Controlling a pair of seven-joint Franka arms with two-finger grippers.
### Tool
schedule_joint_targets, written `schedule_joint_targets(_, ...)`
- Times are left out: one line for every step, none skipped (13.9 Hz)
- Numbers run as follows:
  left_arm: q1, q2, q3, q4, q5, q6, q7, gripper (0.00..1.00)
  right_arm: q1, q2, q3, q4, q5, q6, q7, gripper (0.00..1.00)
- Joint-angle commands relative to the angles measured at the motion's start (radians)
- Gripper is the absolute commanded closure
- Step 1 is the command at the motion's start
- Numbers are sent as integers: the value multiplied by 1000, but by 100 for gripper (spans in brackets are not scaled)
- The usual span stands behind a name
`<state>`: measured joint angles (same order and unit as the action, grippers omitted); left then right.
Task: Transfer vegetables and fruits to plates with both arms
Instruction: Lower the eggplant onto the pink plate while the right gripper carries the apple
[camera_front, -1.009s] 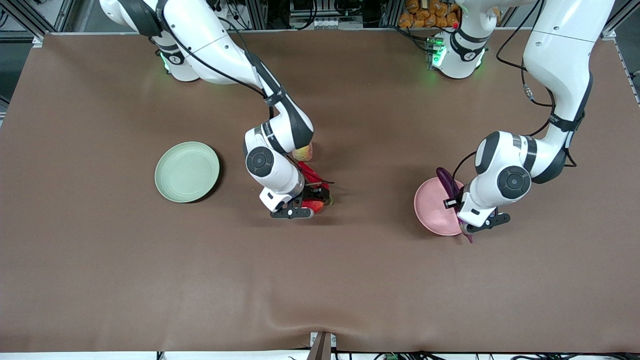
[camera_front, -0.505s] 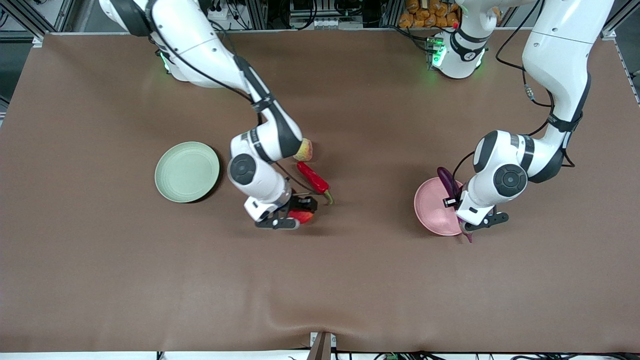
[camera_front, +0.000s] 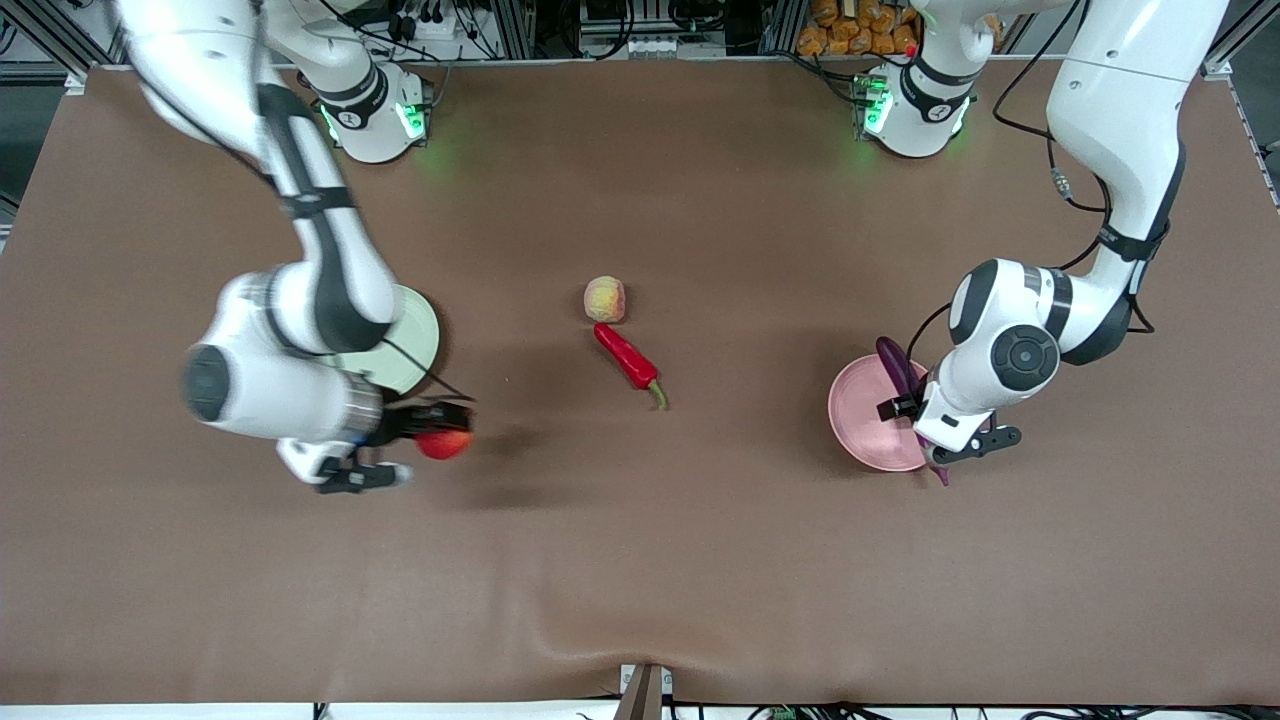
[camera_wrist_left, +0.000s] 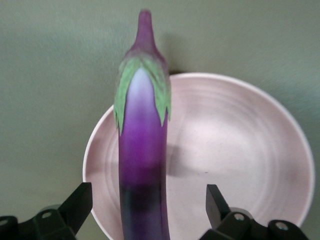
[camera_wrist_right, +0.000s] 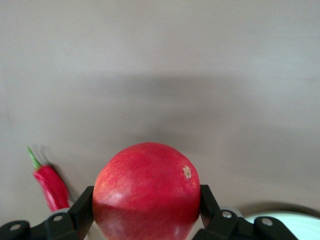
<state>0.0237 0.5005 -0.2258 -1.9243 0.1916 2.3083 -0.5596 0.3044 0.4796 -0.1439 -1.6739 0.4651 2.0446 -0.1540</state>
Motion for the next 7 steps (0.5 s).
schedule_joint_targets(1,-49,-30,2,19,-12,-16,0,-89,-142,11,-220,-52,23,-131,93)
schedule_joint_targets(1,-60,-50,11,19,-23,-17,0,-122,-151,6,-251,-86,23,-163,93)
schedule_joint_targets(1,-63,-70,25,17,-44,-23,0,-161,-150,6,-274,-109,22,-202,93)
schedule_joint_targets(-1,-62,-93,56,17,-82,-57,0,-198,-144,6,-299,-115,22,-243,93)
schedule_joint_targets(-11,-60,-121,89,17,-127,-112,0,-226,-138,6,-317,-117,23,-272,93)
schedule_joint_targets(-31,-56,-144,123,17,-160,-179,0,-250,-124,6,-326,-117,23,-295,93)
schedule_joint_targets(-69,-50,-155,154,16,-187,-253,0,-269,-105,7,-345,-117,25,-318,93)
